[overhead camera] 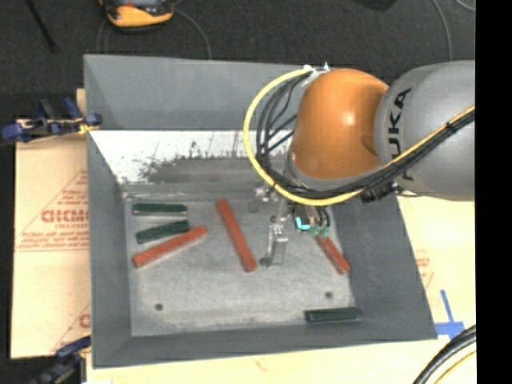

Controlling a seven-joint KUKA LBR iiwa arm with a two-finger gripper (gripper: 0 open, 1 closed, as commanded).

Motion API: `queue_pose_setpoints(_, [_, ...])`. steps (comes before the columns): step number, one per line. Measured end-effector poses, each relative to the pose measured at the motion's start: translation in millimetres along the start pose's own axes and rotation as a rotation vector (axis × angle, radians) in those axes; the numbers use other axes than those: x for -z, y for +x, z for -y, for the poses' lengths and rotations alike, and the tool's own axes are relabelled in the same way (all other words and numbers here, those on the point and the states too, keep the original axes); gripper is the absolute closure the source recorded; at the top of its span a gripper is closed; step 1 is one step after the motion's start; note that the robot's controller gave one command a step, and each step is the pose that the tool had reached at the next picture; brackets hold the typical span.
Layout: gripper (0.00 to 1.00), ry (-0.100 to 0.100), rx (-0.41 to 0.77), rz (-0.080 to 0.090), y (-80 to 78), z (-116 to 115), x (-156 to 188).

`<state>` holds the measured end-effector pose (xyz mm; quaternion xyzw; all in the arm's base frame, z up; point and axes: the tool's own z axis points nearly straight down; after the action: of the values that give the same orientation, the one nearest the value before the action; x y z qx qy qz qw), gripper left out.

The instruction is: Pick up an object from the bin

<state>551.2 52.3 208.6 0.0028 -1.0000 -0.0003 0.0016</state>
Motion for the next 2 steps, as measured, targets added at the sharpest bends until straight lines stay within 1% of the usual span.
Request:
queue_pose_setpoints(1, [0.00, 0.000, -0.001, 0.007, -1.6, 0.3, 3.5])
queue_pose_setpoints(2, [0.00, 0.000, 0.027, 0.015, -13.2, -28.9, -46.6])
